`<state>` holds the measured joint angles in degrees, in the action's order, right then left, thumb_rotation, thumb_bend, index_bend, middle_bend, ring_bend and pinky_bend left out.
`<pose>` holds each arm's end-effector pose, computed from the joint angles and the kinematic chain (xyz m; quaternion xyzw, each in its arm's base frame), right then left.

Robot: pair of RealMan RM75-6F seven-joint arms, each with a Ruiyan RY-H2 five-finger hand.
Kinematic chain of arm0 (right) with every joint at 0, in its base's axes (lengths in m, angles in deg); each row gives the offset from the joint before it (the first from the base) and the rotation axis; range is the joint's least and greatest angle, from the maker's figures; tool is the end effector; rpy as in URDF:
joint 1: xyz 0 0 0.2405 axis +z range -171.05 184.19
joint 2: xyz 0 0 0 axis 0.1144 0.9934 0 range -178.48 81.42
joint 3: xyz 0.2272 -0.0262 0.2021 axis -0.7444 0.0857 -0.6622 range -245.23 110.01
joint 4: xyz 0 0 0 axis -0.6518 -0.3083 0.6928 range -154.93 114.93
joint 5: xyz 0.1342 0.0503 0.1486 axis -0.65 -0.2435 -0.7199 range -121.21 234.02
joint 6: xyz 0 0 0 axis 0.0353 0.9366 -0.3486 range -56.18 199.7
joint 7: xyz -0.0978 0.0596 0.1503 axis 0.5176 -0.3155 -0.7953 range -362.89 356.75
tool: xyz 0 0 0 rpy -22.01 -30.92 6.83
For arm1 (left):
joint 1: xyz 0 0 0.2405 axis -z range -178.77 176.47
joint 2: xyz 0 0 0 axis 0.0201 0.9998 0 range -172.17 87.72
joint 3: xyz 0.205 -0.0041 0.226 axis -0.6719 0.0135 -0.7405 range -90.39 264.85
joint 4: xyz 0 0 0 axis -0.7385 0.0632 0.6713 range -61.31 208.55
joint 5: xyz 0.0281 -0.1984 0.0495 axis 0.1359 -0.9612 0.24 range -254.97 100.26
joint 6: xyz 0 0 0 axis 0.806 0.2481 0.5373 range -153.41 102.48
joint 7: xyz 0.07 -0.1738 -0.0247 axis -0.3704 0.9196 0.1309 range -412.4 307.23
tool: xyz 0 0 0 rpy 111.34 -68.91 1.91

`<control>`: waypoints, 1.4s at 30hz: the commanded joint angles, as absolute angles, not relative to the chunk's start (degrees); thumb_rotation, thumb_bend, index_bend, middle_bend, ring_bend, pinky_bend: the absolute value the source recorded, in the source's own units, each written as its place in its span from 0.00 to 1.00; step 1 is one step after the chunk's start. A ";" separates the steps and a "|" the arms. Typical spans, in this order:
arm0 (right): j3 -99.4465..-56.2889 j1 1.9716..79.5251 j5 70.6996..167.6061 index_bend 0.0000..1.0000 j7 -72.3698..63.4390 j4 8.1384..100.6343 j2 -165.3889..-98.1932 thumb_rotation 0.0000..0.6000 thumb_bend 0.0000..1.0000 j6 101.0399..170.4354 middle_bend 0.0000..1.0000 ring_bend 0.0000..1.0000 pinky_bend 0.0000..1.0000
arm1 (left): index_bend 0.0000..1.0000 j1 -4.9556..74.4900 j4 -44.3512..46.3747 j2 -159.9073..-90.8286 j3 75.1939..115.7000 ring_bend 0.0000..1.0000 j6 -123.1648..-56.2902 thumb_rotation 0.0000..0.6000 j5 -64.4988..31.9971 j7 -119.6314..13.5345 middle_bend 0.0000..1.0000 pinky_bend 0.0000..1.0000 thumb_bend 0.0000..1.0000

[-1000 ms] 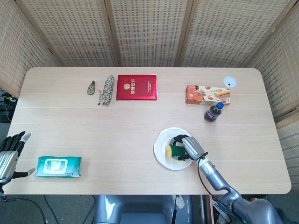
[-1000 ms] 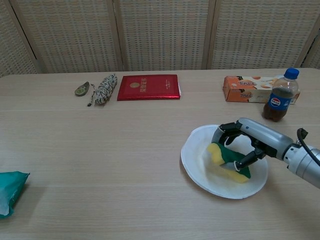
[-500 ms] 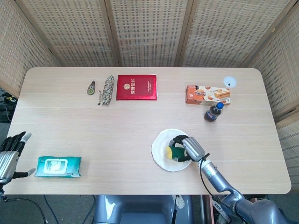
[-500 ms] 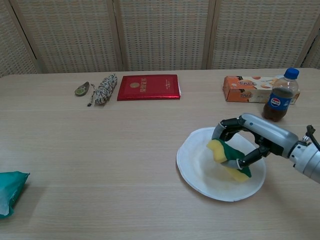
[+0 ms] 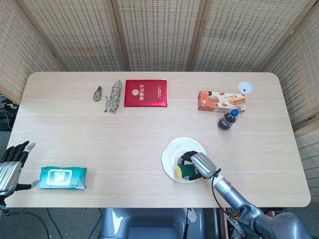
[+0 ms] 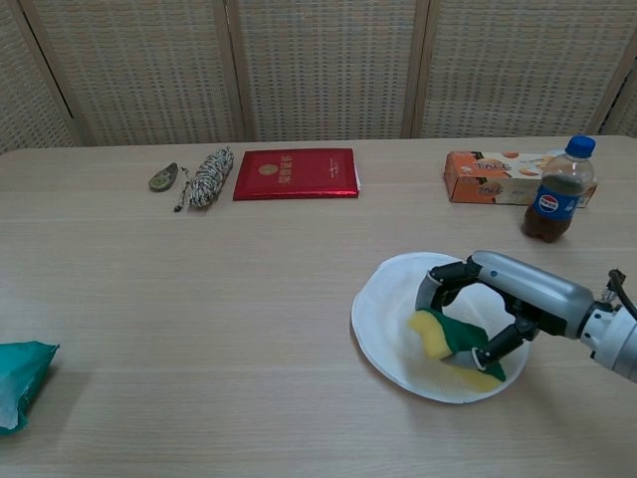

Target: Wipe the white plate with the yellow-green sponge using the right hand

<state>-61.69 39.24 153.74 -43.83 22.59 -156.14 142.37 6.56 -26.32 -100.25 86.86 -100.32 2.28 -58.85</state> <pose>-0.2526 -0.3465 -0.1131 0.7027 -0.4748 0.4791 0.2265 -0.3586 0.2279 0.1763 -0.6322 -0.4376 -0.2896 0.5701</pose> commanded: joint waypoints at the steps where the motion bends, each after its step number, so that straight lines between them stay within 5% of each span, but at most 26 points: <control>1: -61.90 39.49 153.27 0.45 -43.19 21.04 -157.06 1.00 0.30 141.04 0.53 0.32 0.30 | 0.00 6.59 -26.35 -100.22 86.84 0.00 -100.24 1.00 2.26 -58.79 0.00 0.00 0.00; 18: -60.64 38.71 153.75 0.45 -44.02 14.55 -160.46 1.00 0.30 140.17 0.53 0.32 0.30 | 0.00 6.57 -26.30 -100.17 86.77 0.00 -100.24 1.00 2.28 -58.51 0.00 0.00 0.00; 31: -63.90 40.08 153.48 0.45 -43.54 20.07 -158.08 1.00 0.30 145.78 0.53 0.32 0.30 | 0.00 6.52 -26.25 -99.95 86.74 0.00 -100.43 1.00 2.61 -58.08 0.00 0.00 0.00; 42: -62.41 40.48 153.59 0.45 -40.26 20.29 -158.69 1.00 0.30 141.80 0.53 0.32 0.30 | 0.00 6.57 -26.25 -99.96 86.71 0.00 -100.24 1.00 2.45 -58.12 0.00 0.00 0.00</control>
<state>-62.76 40.57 153.50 -40.51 20.64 -158.40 142.18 6.56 -26.25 -99.96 86.71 -100.24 2.45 -58.12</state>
